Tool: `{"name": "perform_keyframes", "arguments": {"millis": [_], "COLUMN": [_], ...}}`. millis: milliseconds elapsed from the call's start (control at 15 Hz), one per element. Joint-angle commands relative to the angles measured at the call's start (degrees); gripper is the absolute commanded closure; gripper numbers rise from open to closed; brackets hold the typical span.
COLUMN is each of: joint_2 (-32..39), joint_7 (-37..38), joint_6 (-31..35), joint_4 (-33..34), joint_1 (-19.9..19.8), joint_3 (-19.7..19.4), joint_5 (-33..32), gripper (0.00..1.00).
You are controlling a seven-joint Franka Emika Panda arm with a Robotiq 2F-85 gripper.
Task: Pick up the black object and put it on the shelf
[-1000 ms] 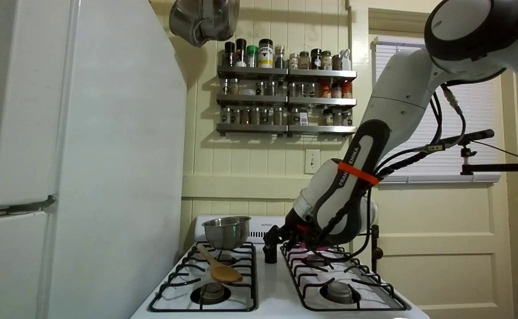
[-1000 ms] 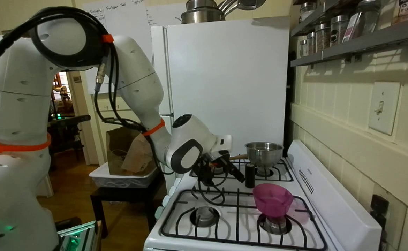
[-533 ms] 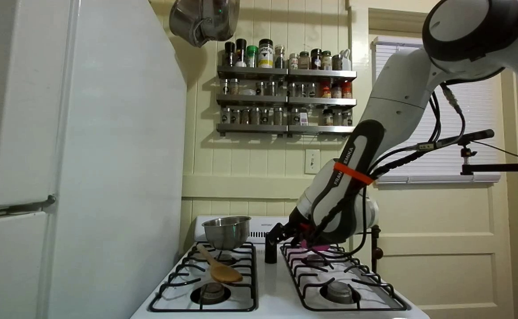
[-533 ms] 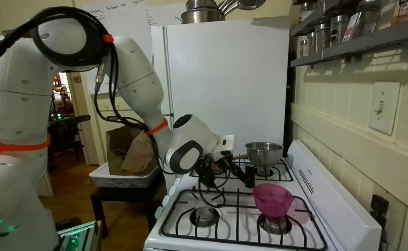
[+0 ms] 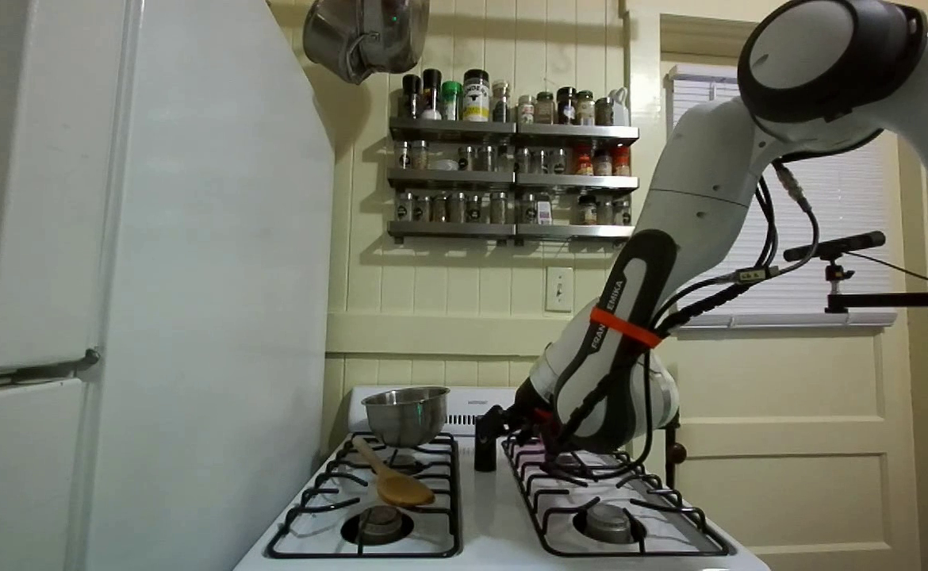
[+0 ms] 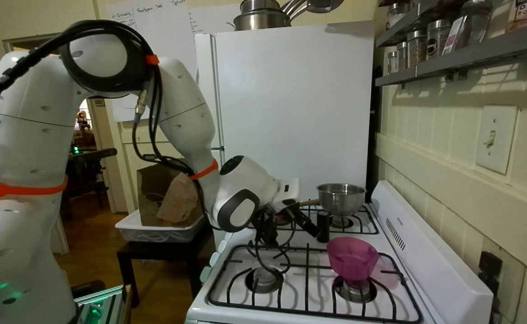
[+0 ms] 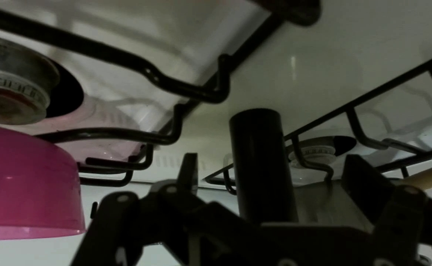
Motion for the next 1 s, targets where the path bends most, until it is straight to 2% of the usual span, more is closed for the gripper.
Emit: {"name": "perform_keyframes", "arguments": {"millis": [0, 200, 267, 533, 733, 867, 933], "joint_2": [3.38, 5.3, 5.78, 7.79, 8.77, 9.34, 9.62], "joint_7": [-2.81, -4.14, -6.73, -10.25, -11.62, -12.03, -12.25], "joint_6": [3.82, 5.88, 6.63, 9.45, 10.31, 10.49, 10.56], "joint_4": [0.99, 1.67, 2.03, 3.62, 4.71, 5.31, 5.58], "joint_1": [3.34, 4.75, 2.35, 2.93, 2.73, 2.63, 2.67], "joint_3": [-2.42, -3.43, -0.52, -0.15, 0.39, 0.63, 0.63], "joint_5": [3.91, 5.2, 7.07, 10.36, 11.28, 11.38, 11.43], "gripper": [0.0, 0.0, 0.0, 0.0, 0.13, 0.15, 0.13]}}
